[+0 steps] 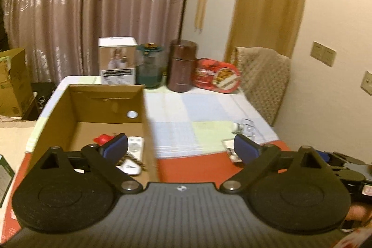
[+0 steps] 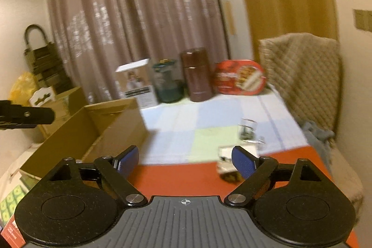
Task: Organize rigid objects
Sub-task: 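Move both empty tools back over the red mat, then grasp the white plug charger with the left tool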
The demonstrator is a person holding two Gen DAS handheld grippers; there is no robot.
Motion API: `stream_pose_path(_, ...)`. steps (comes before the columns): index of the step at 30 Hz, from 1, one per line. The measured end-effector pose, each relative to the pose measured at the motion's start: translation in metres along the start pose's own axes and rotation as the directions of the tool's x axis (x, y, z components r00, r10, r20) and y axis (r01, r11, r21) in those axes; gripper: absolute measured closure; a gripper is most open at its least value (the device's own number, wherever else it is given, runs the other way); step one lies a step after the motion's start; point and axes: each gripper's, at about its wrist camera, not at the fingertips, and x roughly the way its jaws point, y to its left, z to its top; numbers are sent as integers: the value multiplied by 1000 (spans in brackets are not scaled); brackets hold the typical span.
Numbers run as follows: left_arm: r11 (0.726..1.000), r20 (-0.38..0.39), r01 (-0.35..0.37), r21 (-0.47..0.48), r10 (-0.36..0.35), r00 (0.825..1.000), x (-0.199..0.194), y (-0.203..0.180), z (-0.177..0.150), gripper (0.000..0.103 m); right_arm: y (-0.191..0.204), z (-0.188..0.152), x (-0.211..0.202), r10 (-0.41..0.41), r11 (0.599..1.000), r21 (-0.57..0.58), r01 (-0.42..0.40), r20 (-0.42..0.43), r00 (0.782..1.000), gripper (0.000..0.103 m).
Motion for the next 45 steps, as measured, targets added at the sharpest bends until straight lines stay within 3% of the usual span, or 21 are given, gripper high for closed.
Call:
stream_pose_path(9, 998, -36, 49, 46, -47, 998, 13, -54, -22, 6, -25, -5, -20, -69, 997, 36, 68, 22, 997, 18)
stream_pose_path(14, 997, -65, 63, 47, -60, 996, 25, -67, -34, 6, -45, -9, -18, -122, 989, 82, 122, -8, 993, 18)
stream_pose_path(24, 995, -104, 90, 50, -84, 991, 47, -83, -52, 6, -60, -8, -14, -148, 981, 119, 151, -31, 989, 18)
stream_pose_path(29, 993, -115, 106, 50, -100, 988, 58, -89, -55, 6, -73, -4, -5, -174, 973, 141, 183, -71, 982, 18)
stream_pose_path(35, 991, -110, 125, 38, -120, 987, 78, -97, -55, 7, -84, 5, 12, -173, 980, 75, 182, -112, 979, 18)
stream_pose_path(45, 989, -120, 150, 15, -147, 982, 143, -108, -65, 11, -115, 21, 65, -147, 985, 63, 159, -162, 976, 18)
